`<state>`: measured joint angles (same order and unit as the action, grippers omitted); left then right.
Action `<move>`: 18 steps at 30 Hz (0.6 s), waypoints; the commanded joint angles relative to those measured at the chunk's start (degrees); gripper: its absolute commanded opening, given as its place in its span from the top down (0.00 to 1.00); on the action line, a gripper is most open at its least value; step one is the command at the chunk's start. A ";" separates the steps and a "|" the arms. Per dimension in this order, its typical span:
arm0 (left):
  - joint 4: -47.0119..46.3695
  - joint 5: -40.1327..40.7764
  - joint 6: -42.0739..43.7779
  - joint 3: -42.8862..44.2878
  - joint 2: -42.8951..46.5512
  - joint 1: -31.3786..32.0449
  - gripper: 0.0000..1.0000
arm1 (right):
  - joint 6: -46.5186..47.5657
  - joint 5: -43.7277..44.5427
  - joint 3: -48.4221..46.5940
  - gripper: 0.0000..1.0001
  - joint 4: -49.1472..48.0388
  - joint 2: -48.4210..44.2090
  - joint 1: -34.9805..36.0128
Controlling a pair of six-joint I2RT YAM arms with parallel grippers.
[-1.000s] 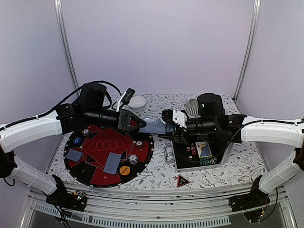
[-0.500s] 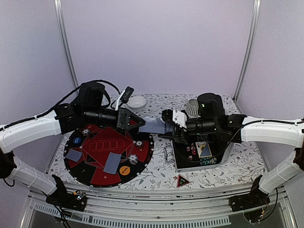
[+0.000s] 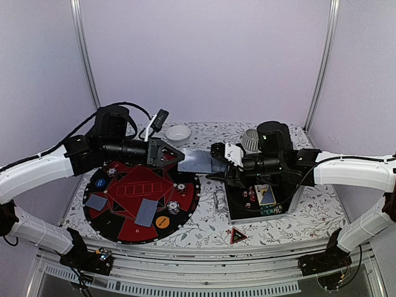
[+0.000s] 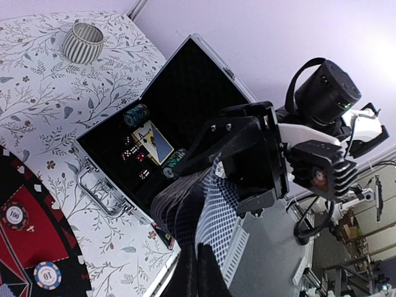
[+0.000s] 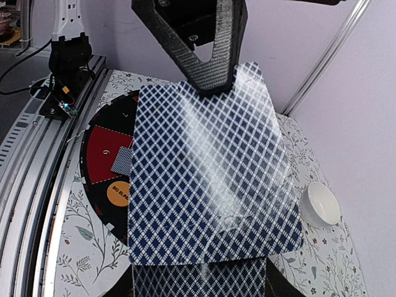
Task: Distribute texas hold em gaming equipment
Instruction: Pick up the poker card from the face-down deck piles, then distribute the poker card in the small blind area.
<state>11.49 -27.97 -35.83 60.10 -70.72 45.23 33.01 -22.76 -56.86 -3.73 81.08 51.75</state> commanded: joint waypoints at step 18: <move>1.23 24.40 -17.43 -11.07 23.42 -15.57 1.00 | 0.06 1.08 -0.98 0.57 -0.61 -0.48 0.37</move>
<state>7.16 -16.84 -46.09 54.19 -54.92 36.25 33.04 -21.56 -56.86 -3.73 81.08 51.75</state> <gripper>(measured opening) 0.007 0.438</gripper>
